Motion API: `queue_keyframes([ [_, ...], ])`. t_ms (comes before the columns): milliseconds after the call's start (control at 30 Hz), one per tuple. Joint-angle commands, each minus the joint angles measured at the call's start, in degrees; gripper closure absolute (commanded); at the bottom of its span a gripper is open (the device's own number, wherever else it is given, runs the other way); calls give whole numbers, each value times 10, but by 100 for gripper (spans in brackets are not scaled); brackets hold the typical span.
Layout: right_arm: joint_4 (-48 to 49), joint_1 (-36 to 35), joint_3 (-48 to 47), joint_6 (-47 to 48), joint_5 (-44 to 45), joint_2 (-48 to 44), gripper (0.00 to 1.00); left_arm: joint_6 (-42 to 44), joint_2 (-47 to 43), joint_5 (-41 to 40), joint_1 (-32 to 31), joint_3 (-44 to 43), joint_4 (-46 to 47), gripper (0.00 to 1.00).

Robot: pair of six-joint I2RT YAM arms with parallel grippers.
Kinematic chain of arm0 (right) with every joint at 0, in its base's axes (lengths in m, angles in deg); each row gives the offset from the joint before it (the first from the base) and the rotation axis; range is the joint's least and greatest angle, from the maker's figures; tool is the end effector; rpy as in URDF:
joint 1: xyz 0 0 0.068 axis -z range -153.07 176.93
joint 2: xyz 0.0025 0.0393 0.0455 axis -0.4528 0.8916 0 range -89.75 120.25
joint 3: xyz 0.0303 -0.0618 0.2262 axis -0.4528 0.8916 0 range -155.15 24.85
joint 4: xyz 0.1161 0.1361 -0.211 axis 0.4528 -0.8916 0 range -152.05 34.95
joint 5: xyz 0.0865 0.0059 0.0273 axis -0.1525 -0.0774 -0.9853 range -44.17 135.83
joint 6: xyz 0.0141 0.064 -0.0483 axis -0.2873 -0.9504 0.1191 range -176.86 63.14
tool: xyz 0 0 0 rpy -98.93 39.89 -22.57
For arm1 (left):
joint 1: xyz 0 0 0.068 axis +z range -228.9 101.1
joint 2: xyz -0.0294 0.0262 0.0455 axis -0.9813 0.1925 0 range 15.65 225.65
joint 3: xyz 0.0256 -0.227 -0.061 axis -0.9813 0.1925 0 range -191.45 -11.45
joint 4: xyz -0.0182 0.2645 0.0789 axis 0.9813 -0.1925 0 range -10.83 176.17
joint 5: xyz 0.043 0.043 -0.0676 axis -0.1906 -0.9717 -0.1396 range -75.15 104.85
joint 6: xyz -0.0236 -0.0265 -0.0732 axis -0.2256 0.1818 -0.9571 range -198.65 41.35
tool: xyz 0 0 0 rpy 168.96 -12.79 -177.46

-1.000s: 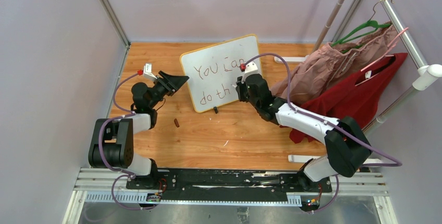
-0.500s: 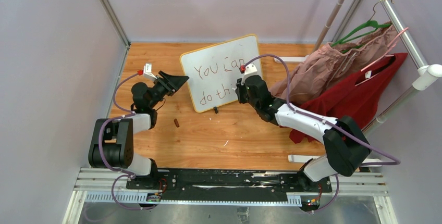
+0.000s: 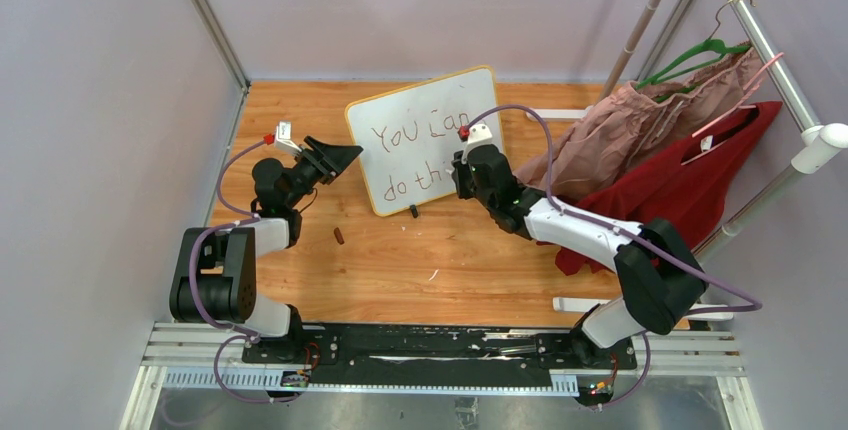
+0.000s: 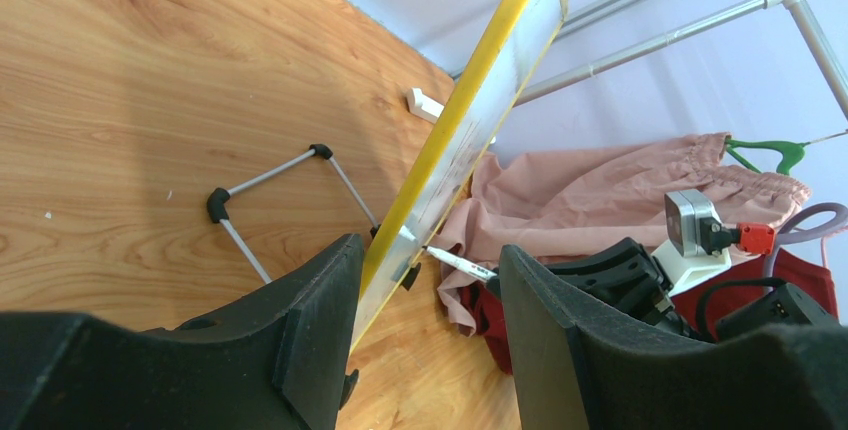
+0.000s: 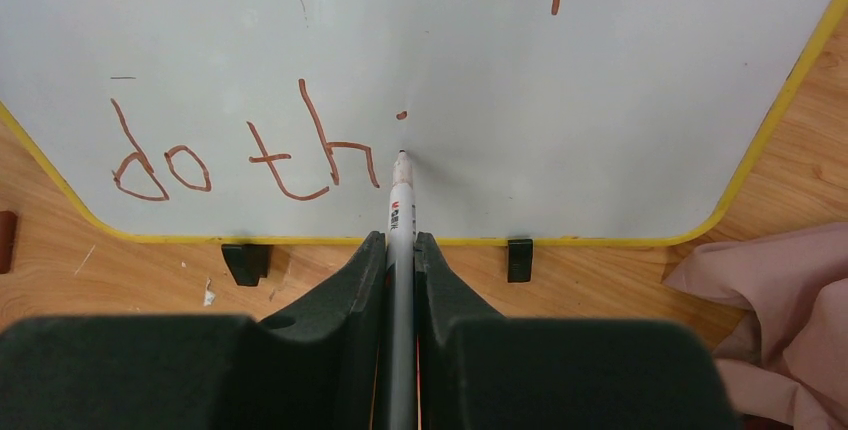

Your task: Write a sentence on the whiteboard

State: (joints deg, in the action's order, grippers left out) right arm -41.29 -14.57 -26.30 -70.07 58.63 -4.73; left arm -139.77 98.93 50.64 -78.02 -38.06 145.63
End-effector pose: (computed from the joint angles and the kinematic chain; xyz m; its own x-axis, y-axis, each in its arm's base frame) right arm 0.2986 0.2432 0.1941 -0.3626 -0.0233 -0.9316 -0.4185 0.8973 0.1404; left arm 0.3188 -0.0365 0.1593 -0.4769 -0.7178 -0.5073 0.3187 0.3967 -0.8609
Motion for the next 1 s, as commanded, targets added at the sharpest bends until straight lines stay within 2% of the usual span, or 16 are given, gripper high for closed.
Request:
queue_keyframes([
  [0,10,6,-22,-6,17,2,100,2,-5,8,-3,5,20,43],
  [967,-17,6,11,-18,1,8,100,0,-8,9,-3,5,22,42],
])
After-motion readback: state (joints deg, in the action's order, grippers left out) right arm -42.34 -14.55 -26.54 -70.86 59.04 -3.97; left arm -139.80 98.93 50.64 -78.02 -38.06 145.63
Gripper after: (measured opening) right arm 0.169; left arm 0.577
